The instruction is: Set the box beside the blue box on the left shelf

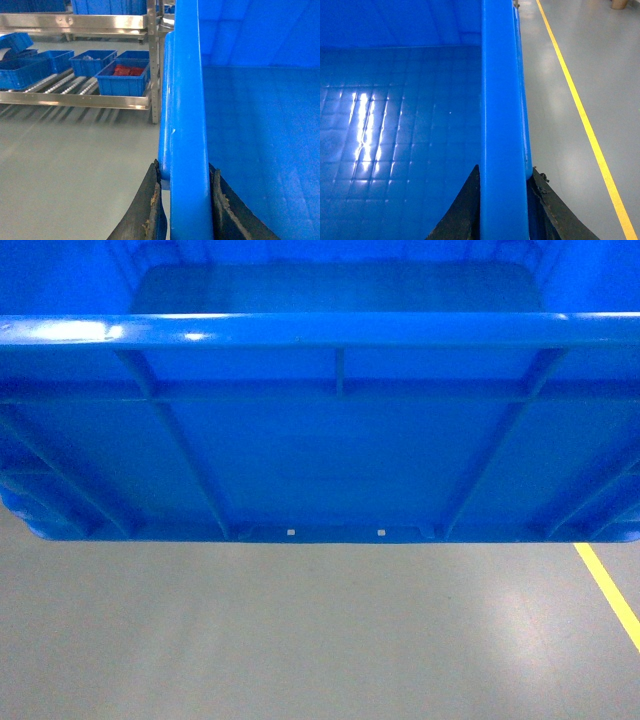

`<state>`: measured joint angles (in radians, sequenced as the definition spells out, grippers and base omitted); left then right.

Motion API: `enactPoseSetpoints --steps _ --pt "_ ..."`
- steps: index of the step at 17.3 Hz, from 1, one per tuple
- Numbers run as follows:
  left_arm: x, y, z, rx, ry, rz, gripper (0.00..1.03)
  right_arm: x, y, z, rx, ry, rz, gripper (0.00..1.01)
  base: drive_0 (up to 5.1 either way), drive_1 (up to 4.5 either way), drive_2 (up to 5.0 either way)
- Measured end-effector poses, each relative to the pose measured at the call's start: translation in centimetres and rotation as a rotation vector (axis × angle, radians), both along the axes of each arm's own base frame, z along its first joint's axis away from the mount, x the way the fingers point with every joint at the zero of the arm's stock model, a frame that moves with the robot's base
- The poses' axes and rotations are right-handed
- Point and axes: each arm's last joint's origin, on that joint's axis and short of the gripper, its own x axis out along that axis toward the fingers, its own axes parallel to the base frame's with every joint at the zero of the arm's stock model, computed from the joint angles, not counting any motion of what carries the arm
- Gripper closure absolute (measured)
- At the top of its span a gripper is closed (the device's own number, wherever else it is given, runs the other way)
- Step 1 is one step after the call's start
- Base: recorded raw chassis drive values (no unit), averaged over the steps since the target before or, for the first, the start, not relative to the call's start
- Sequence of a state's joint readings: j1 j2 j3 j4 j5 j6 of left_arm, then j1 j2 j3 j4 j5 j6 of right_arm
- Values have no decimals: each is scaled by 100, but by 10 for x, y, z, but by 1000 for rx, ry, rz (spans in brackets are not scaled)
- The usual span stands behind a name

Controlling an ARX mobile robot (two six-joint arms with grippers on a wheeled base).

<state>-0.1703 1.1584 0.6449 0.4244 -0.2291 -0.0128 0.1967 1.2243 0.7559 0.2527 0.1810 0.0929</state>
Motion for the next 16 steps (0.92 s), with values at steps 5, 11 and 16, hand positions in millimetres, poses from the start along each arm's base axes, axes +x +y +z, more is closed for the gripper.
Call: enactPoseSetpoints --steps 5,11,16 --pt "0 0 0 -2 -5 0 87 0 0 1 1 -6 0 83 7 437 -424" --pt "0 0 0 0 1 -1 87 0 0 0 0 1 0 83 9 439 -422" --pt "0 0 0 1 -3 0 87 0 0 0 1 -3 0 83 2 432 -428"
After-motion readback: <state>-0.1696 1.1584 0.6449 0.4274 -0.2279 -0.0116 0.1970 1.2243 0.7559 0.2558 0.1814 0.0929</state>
